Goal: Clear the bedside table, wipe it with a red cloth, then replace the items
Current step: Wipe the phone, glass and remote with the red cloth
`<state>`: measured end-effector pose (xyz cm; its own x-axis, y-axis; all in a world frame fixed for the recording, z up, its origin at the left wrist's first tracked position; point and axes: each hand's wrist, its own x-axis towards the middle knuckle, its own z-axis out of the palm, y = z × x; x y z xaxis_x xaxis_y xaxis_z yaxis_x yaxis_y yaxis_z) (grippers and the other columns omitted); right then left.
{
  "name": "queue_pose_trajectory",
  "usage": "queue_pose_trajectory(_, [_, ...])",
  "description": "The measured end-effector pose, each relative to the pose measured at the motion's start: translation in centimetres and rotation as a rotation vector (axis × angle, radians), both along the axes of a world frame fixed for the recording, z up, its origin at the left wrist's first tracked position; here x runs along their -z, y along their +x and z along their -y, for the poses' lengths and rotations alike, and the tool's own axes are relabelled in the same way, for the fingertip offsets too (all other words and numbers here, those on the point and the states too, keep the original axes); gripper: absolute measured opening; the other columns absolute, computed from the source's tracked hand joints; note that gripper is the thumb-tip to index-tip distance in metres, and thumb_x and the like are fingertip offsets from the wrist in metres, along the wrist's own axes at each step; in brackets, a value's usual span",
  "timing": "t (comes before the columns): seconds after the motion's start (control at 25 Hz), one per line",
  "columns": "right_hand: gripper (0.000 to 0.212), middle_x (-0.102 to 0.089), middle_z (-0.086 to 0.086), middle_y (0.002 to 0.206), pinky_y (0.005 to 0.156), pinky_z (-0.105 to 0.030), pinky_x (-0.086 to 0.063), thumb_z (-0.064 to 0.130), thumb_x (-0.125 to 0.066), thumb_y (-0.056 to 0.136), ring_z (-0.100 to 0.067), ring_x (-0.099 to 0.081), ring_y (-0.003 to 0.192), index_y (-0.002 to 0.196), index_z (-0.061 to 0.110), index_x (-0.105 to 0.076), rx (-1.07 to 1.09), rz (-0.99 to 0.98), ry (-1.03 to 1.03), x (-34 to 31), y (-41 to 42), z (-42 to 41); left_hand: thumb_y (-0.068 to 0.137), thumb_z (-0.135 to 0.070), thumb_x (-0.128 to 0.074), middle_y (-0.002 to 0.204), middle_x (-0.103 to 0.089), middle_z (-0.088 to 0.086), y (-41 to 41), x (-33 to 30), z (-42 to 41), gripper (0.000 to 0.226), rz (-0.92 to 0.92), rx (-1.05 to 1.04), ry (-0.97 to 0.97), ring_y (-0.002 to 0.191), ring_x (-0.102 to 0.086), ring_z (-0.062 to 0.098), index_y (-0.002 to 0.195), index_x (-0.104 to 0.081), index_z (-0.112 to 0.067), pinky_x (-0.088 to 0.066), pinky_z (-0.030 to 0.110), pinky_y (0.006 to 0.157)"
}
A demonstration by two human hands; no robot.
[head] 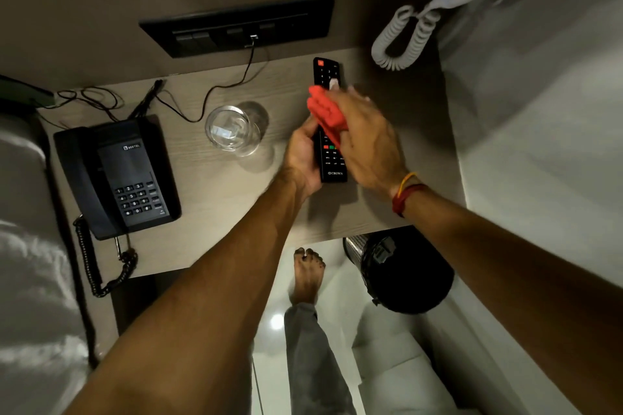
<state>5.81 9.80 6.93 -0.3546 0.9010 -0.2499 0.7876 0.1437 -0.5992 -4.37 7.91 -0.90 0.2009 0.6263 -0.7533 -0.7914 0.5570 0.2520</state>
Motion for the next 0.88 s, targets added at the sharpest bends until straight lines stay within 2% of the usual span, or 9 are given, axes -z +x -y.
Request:
queue_pose_trajectory(0.08, [0.073, -0.057, -0.011, 0.15, 0.122, -0.035, -0.035, -0.01, -0.049, 0.081, -0.024, -0.046, 0.146, 0.15, 0.014, -0.051, -0.039, -0.021, -0.08, 0.3, 0.9, 3.0, 0.107, -0.048, -0.033, 0.091, -0.075, 0.011, -0.2, 0.0, -0.1, 0.063, -0.019, -0.01, -0.012, 0.087, -0.074, 0.025, 0.088, -0.078, -0.008, -0.055, 0.04, 0.101])
queue_pose_trajectory(0.16, [0.074, -0.061, -0.008, 0.146, 0.12, -0.034, -0.04, -0.013, -0.05, 0.077, -0.022, -0.051, 0.141, 0.144, 0.016, -0.056, -0.128, -0.124, -0.115, 0.5, 2.7, 4.8, 0.107, -0.052, -0.035, 0.087, -0.063, 0.01, -0.7, 0.2, -0.3, 0.058, -0.056, -0.019, -0.039, 0.079, -0.063, 0.024, 0.089, -0.065, -0.006, -0.053, 0.038, 0.092])
queue_pose_trajectory(0.24, [0.061, -0.069, 0.0, 0.132, 0.105, -0.034, -0.054, -0.002, -0.053, 0.081, -0.017, -0.066, 0.124, 0.134, 0.026, -0.061, -0.183, -0.223, -0.224, 0.4, 4.7, 4.9, 0.107, -0.054, -0.035, 0.087, -0.056, 0.012, -1.0, 0.3, -0.7, 0.058, -0.049, -0.035, -0.027, 0.076, -0.055, 0.024, 0.1, -0.06, -0.003, -0.048, 0.037, 0.077])
queue_pose_trajectory(0.28, [0.05, -0.073, 0.005, 0.122, 0.097, -0.032, -0.058, 0.005, -0.056, 0.085, -0.013, -0.07, 0.113, 0.128, 0.029, -0.063, -0.138, -0.275, -0.295, 0.3, 5.5, 4.5, 0.107, -0.054, -0.033, 0.09, -0.057, 0.013, -1.0, 0.6, -0.9, 0.061, -0.065, -0.036, -0.022, 0.077, -0.055, 0.025, 0.11, -0.06, 0.0, -0.048, 0.038, 0.076])
queue_pose_trajectory(0.36, [0.035, -0.075, 0.012, 0.104, 0.089, -0.023, -0.056, 0.003, -0.062, 0.089, -0.002, -0.071, 0.097, 0.113, 0.028, -0.067, 0.135, -0.472, -0.389, 0.6, 6.6, 3.7, 0.109, -0.05, -0.029, 0.096, -0.062, 0.016, -0.8, 1.3, -1.0, 0.06, -0.14, -0.038, -0.028, 0.078, -0.06, 0.027, 0.129, -0.055, 0.0, -0.053, 0.04, 0.076])
queue_pose_trajectory(0.44, [0.032, -0.074, 0.014, 0.091, 0.083, -0.015, -0.053, -0.006, -0.062, 0.093, 0.003, -0.067, 0.085, 0.101, 0.024, -0.067, 0.473, -0.651, -0.394, 1.0, 7.4, 2.8, 0.112, -0.037, -0.03, 0.099, -0.063, 0.02, -0.4, 2.0, -0.6, 0.05, -0.305, -0.009, -0.03, 0.075, -0.062, 0.029, 0.131, -0.055, 0.002, -0.055, 0.04, 0.073])
queue_pose_trajectory(0.56, [0.023, -0.071, 0.004, 0.093, 0.082, -0.023, -0.057, -0.003, -0.061, 0.096, -0.006, -0.067, 0.083, 0.095, 0.019, -0.067, 0.822, -0.736, -0.402, 1.9, 8.3, 2.0, 0.111, -0.017, -0.038, 0.104, -0.066, 0.02, 0.3, 3.5, 0.5, 0.036, -0.717, 0.102, -0.042, 0.085, -0.066, 0.031, 0.127, -0.058, 0.008, -0.056, 0.044, 0.081])
queue_pose_trajectory(0.72, [0.018, -0.074, -0.004, 0.102, 0.083, -0.033, -0.061, 0.002, -0.064, 0.096, -0.018, -0.072, 0.091, 0.103, 0.017, -0.07, 1.003, -0.796, -0.491, 3.2, 9.3, 4.3, 0.107, -0.019, -0.049, 0.12, -0.07, 0.016, 0.2, 3.6, 0.3, 0.026, -1.137, 0.276, -0.125, 0.111, -0.069, 0.031, 0.123, -0.064, -0.004, -0.058, 0.041, 0.097])
queue_pose_trajectory(0.88, [0.02, -0.072, -0.02, 0.122, 0.102, -0.052, -0.055, 0.004, -0.065, 0.096, -0.038, -0.068, 0.115, 0.116, 0.007, -0.069, 1.093, -0.81, -0.545, 4.1, 10.0, 8.9, 0.106, -0.022, -0.051, 0.121, -0.068, 0.018, 0.5, 2.9, -0.6, 0.029, -1.408, 0.515, -0.123, 0.114, -0.067, 0.032, 0.121, -0.062, -0.001, -0.056, 0.039, 0.098])
